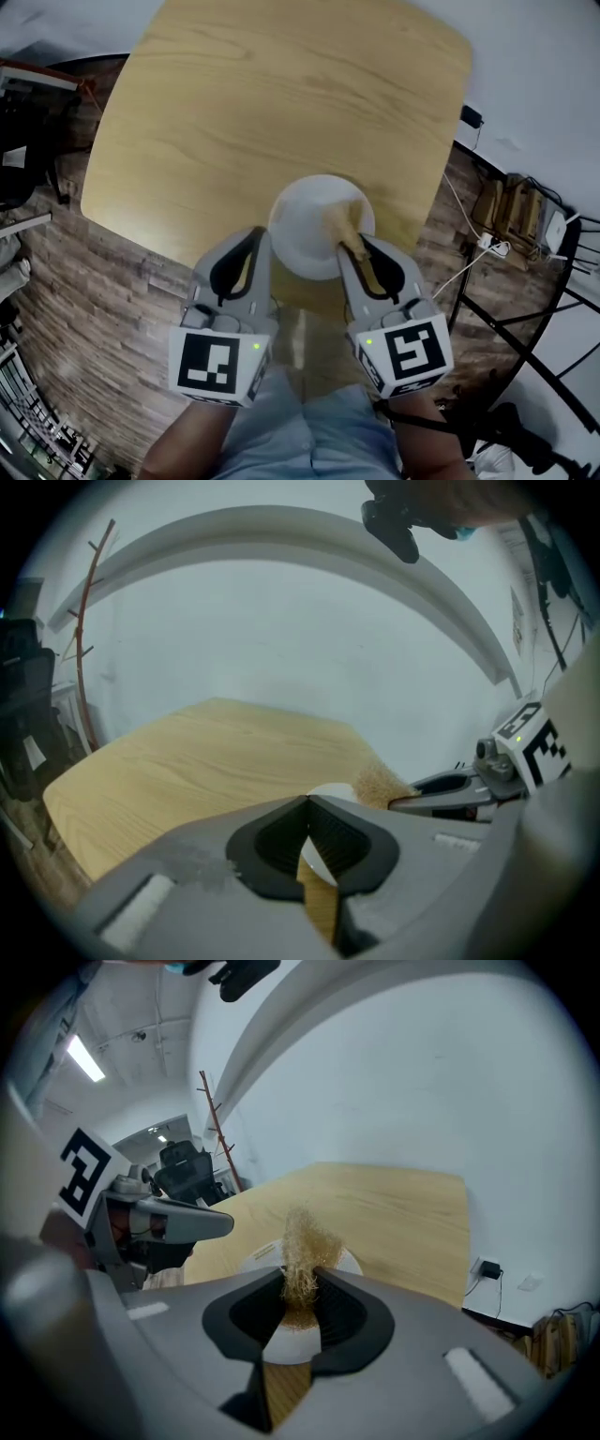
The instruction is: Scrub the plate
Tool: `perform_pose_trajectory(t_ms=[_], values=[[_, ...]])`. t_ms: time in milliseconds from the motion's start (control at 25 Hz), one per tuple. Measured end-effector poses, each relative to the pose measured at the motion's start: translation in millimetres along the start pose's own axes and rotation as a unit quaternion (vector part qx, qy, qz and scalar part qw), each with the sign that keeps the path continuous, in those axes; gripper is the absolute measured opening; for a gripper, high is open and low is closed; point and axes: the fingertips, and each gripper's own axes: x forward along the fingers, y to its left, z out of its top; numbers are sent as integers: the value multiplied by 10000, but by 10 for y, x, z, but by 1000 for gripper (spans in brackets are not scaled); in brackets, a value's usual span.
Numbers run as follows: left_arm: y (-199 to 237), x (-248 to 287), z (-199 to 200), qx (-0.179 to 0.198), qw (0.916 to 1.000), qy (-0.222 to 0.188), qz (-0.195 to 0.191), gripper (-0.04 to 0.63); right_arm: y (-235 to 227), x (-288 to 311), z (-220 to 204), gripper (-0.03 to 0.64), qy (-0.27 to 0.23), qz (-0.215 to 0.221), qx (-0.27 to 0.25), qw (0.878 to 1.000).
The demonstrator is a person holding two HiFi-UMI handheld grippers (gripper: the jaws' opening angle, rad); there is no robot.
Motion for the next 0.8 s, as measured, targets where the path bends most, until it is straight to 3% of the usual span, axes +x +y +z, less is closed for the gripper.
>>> perform_pose_trajectory(t_ms=[240,440,640,800], values=[[22,126,-266,-620,9963,483,-358,30,37,194,-169,80,352,125,12,9993],[122,184,-422,-1256,9872,875,-445,110,68,240,-162,80,378,235,44,9990],[133,268,-504,-1889,9729,1164,-658,137,76,259,-172,80,340,338,119,9988],[111,295,-495,-2529,9535,1352,-926,137,89,258,-195,79,430,408,166,9981]])
